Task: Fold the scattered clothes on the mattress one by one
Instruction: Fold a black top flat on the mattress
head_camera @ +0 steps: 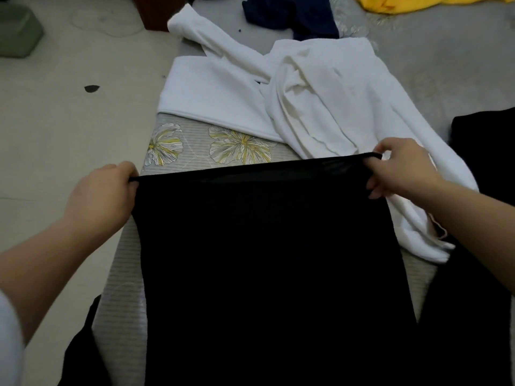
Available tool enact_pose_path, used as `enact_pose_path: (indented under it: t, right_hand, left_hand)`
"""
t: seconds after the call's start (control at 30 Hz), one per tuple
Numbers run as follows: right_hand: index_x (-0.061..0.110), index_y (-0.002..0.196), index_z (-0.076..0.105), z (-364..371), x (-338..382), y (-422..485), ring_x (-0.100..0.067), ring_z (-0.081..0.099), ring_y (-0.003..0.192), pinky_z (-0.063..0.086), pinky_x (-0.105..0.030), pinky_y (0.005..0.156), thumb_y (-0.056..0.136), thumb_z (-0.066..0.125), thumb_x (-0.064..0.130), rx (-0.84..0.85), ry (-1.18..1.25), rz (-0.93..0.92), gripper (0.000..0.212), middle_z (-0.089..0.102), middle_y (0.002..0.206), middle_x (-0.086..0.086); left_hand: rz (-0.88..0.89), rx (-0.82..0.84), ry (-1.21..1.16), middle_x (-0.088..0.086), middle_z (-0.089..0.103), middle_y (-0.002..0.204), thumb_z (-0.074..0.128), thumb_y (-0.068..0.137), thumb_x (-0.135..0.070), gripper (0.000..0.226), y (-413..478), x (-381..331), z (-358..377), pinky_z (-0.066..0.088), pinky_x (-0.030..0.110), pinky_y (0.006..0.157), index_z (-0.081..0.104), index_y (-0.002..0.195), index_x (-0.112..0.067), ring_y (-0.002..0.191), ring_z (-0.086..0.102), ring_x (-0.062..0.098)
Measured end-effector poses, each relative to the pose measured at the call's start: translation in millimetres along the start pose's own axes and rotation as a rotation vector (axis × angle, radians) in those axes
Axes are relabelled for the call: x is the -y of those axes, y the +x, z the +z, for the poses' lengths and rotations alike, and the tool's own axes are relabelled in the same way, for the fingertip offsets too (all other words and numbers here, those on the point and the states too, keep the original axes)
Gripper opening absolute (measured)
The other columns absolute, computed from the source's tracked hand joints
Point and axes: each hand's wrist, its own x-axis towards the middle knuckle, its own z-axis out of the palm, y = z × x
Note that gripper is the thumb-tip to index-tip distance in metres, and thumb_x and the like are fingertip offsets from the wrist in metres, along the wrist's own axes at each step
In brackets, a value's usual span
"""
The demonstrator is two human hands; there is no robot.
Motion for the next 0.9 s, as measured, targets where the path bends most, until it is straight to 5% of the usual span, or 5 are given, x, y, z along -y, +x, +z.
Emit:
enact_pose_path:
  t: [0.1,0.2,0.43,0.7,0.9]
  right_hand:
    - [0.011,0.084,0.046,15.8,-0.8,10.7,-0.022,0.064,0.044,0.051,-0.026,0.044,0.091,0.048,0.011,-0.041,0.363,0.238,0.007,0.069,0.075,-0.021]
    - [0.012,0.092,0.050,38.3,-9.6,21.1,-0.028,0.067,0.074,0.055,-0.038,0.075,0.090,0.051,0.015,-0.144,0.235,0.160,0.004,0.068,0.094,-0.018]
    - [0.025,0.152,0.013,59.3,-18.6,-2.1,-0.015,0.051,0.093,0.037,-0.017,0.066,0.087,0.058,0.007,0.026,0.155,-0.007,0.081,0.049,0.110,0.000]
    - [0.011,0.143,0.037,66.8,-50.7,-97.1,-0.024,0.045,0.126,0.032,-0.030,0.102,0.090,0.051,0.026,0.020,-0.234,-0.374,0.056,0.049,0.136,-0.009]
    - [0.031,0.153,0.009,67.2,-120.6,-180.4,-0.010,-0.010,0.146,0.000,-0.037,0.118,0.084,0.008,0.065,0.245,-0.613,-0.258,0.077,0.001,0.161,0.006]
  left_hand:
    - [-0.334,-0.034,-0.356,0.015,0.070,0.080,0.056,0.080,-0.011,0.009,8.3,-8.7,-0.8,0.053,0.043,0.077,0.062,0.084,-0.016,0.077,0.067,0.035]
    - [-0.539,-0.092,-0.646,0.015,0.070,0.084,0.056,0.070,-0.015,0.010,15.4,-17.8,1.9,0.055,0.047,0.082,0.062,0.078,-0.019,0.077,0.069,0.033]
    - [-0.262,0.102,-0.491,0.014,0.011,0.152,0.066,0.085,-0.012,0.062,-14.4,-43.8,33.1,0.028,0.031,0.110,0.041,0.141,-0.019,0.126,0.043,0.031]
    - [0.169,0.069,-0.160,0.013,0.007,0.158,0.035,0.094,-0.043,0.058,-115.9,-74.6,51.5,0.017,0.052,0.113,0.026,0.149,-0.029,0.145,0.007,0.033]
    - [0.183,0.289,-0.035,0.007,-0.007,0.160,0.005,0.095,-0.055,0.060,-215.6,-71.6,62.0,-0.001,0.043,0.118,0.000,0.151,-0.035,0.146,-0.013,0.019]
